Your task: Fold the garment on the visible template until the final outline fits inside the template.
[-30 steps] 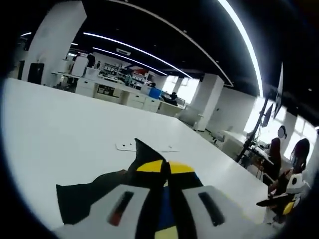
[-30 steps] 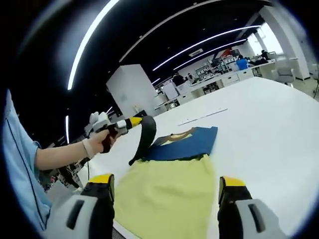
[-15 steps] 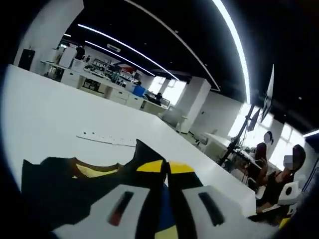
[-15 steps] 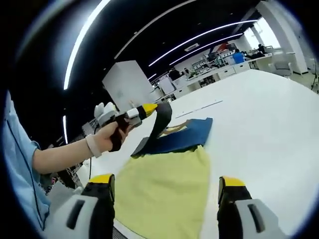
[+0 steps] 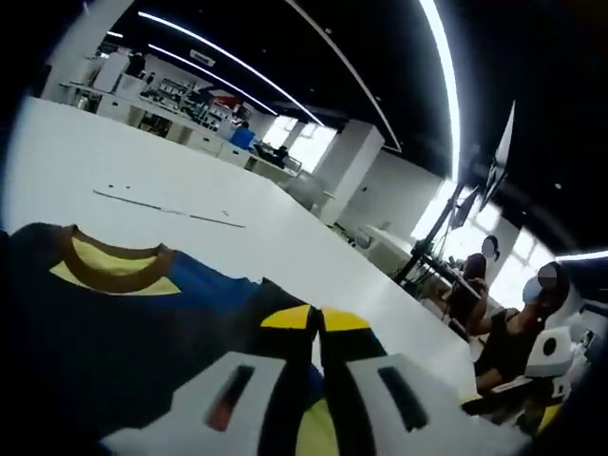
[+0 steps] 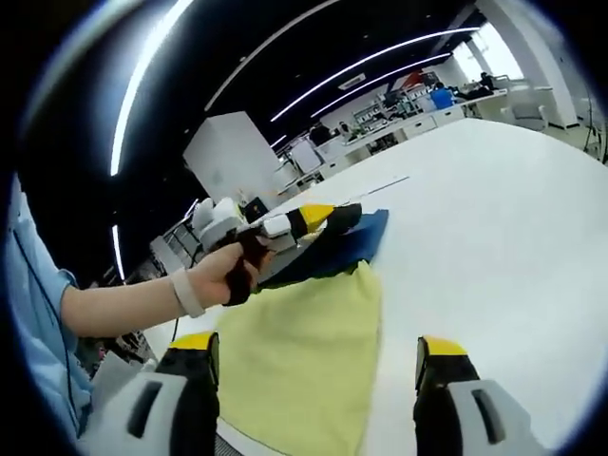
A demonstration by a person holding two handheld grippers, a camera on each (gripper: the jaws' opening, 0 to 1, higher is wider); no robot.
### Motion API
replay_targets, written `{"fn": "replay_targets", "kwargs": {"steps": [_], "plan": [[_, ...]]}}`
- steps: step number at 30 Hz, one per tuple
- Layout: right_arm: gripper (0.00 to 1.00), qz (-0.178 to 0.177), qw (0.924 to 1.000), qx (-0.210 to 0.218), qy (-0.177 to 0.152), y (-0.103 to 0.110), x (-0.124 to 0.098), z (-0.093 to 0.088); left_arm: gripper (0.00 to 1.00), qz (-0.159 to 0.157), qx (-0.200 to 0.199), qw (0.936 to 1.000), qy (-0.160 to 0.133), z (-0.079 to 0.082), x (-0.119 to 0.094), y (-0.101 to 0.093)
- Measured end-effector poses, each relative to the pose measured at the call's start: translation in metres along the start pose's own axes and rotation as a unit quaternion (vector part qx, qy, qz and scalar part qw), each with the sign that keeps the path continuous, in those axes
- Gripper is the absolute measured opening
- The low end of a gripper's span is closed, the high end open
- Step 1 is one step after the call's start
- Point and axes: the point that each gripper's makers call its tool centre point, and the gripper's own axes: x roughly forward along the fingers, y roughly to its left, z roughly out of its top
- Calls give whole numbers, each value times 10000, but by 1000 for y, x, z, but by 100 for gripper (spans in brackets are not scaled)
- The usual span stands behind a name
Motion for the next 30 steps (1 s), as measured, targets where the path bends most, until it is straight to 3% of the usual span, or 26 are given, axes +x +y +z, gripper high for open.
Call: {"fn": "replay_targets", "kwargs": {"steps": [7, 18, 22, 27, 30], "plan": [[85, 4, 10000, 7, 39, -1, 1, -2, 0, 59, 21, 9997, 234, -14, 4, 5], [86, 54, 9999, -95, 55, 4, 5, 4, 2, -247, 135, 9994, 203, -10, 2, -10], [88, 51, 9998, -194, 93, 5, 5, 4, 36, -181, 503, 9984, 169, -7, 1, -9], [91, 17, 9994, -291, 171, 6, 4, 3, 67, -115, 816, 9961, 330, -7, -5, -4], [93, -27, 9991, -368, 215, 5, 4, 3, 80, -96, 1285, 9900, 581, -10, -12, -1]]}}
